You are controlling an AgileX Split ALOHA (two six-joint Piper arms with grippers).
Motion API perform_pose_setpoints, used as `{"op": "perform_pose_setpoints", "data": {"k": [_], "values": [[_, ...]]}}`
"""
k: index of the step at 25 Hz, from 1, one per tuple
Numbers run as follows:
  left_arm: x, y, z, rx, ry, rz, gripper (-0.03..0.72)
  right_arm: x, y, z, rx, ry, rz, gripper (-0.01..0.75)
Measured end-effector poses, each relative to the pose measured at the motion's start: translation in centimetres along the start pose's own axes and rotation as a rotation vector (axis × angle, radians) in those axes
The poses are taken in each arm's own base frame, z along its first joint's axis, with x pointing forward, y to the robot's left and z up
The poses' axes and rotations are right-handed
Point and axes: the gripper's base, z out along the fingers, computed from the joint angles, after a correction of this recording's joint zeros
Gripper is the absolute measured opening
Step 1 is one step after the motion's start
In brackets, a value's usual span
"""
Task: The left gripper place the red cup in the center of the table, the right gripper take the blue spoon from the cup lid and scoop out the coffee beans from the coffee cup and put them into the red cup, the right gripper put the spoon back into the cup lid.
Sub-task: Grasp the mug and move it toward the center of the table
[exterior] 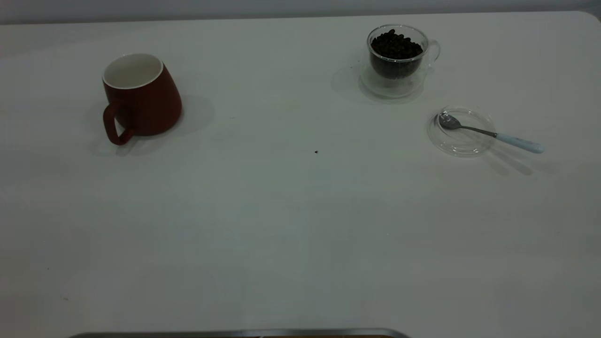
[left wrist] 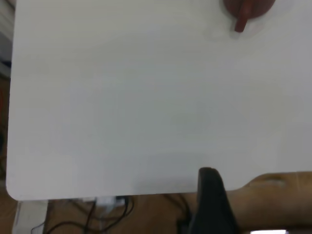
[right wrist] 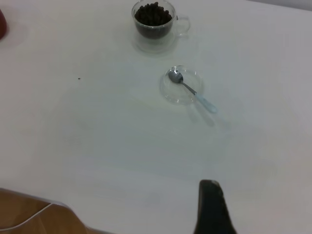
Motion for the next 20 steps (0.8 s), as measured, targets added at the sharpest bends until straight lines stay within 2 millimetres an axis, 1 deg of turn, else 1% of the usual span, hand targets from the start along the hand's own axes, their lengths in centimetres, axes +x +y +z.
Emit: {"op": "perform_pose_setpoints", "data": {"k": [1, 4, 7, 9, 11, 12, 16, 20], "values": [[-1.2, 0.1, 0.5, 0.002, 0.014, 0.015, 0.577, 0.0, 0.0, 0.0, 0.000, 0.000, 0.000, 0.533], [-4.9, 0.4, 2.9, 0.012, 0.067, 0.052, 0.577, 0.0, 0.0, 0.0, 0.000, 0.000, 0.000, 0.533], [-8.2, 0.7, 6.2, 0.021, 0.108, 0.146, 0.577, 0.0, 0.0, 0.0, 0.000, 0.000, 0.000, 0.533], [-9.8, 0.8, 8.4, 0.032, 0.142, 0.245, 0.577, 0.0, 0.0, 0.0, 0.000, 0.000, 0.000, 0.533], [-11.0, 0.9, 10.9, 0.056, 0.202, 0.361, 0.577, 0.0, 0.0, 0.0, 0.000, 0.000, 0.000, 0.533], [-11.6, 0.9, 11.9, 0.069, 0.223, 0.427, 0.577, 0.0, 0.0, 0.0, 0.000, 0.000, 0.000, 0.533], [-12.7, 0.8, 16.5, 0.146, 0.327, 0.669, 0.577, 0.0, 0.0, 0.0, 0.000, 0.000, 0.000, 0.533], [-13.4, 0.8, 20.7, 0.203, 0.397, 0.790, 0.577, 0.0, 0.0, 0.0, 0.000, 0.000, 0.000, 0.533]]}}
